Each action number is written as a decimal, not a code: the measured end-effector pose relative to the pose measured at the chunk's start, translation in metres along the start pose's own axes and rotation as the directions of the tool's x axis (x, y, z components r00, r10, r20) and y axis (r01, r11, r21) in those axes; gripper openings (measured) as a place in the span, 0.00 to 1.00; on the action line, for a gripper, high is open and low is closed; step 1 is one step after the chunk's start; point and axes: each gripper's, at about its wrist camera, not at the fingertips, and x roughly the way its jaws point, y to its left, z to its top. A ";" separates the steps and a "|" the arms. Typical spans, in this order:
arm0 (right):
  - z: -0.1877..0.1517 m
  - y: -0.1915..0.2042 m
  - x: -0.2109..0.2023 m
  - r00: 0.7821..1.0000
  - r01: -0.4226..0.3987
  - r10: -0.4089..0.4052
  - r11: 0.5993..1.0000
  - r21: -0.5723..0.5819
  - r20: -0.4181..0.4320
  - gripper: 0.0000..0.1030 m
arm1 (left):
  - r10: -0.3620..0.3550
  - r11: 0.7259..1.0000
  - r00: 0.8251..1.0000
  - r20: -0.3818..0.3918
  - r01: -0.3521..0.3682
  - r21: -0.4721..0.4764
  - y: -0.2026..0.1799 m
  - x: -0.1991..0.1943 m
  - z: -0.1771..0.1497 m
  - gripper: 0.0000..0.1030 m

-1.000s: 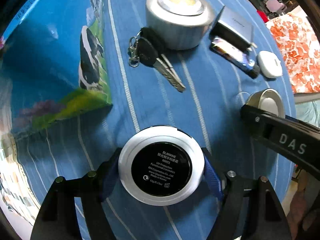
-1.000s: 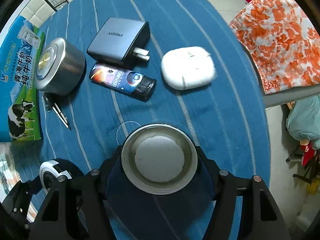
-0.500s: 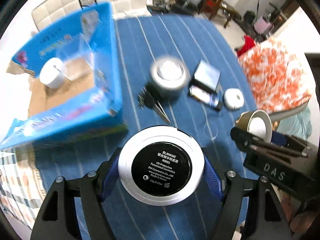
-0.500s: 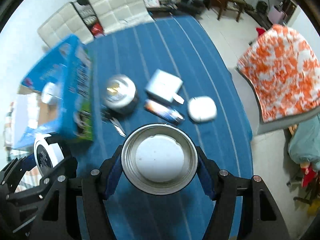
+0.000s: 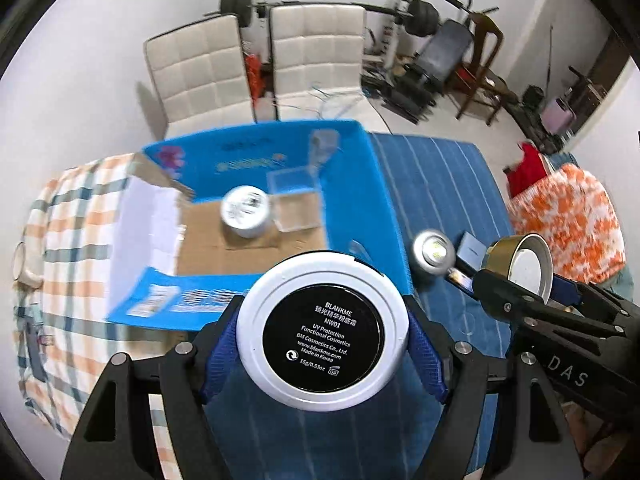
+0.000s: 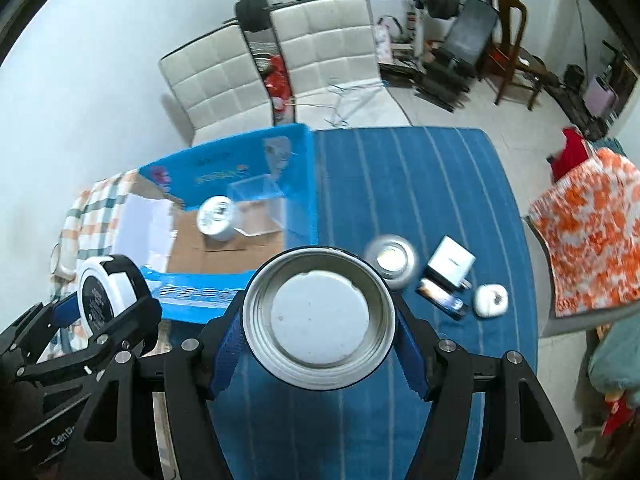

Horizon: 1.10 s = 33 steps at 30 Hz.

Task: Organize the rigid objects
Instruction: 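Carry the black-lidded jar into the blue box and release it with the left tool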

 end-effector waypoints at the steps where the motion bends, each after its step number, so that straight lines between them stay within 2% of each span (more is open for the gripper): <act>1: 0.000 0.004 -0.001 1.000 -0.002 0.002 1.000 -0.009 0.002 0.67 | 0.006 1.000 1.000 0.008 -0.006 -0.006 0.005 -0.003 0.001 0.71; 10: 0.009 0.048 0.000 1.000 -0.024 0.023 0.996 -0.080 -0.006 0.67 | 0.044 0.997 0.997 0.061 -0.040 -0.066 0.055 -0.027 0.016 0.71; 19: 0.018 0.059 0.037 0.999 -0.009 0.007 0.998 -0.066 -0.041 0.67 | 0.060 0.996 0.997 0.043 -0.057 -0.074 0.086 -0.017 0.030 0.71; 26: 0.027 0.059 0.116 0.992 0.013 -0.013 1.000 -0.007 -0.124 0.67 | 0.046 0.993 0.998 -0.051 -0.051 -0.109 0.127 0.038 0.051 0.71; 29: 0.029 0.061 0.155 0.984 0.037 -0.032 0.999 0.023 -0.178 0.67 | 0.052 0.989 0.993 -0.107 -0.066 -0.133 0.149 0.074 0.060 0.71; 33: 0.030 0.063 0.194 0.970 0.062 -0.046 0.996 0.062 -0.240 0.67 | 0.025 0.987 0.984 -0.178 -0.052 -0.150 0.169 0.118 0.072 0.71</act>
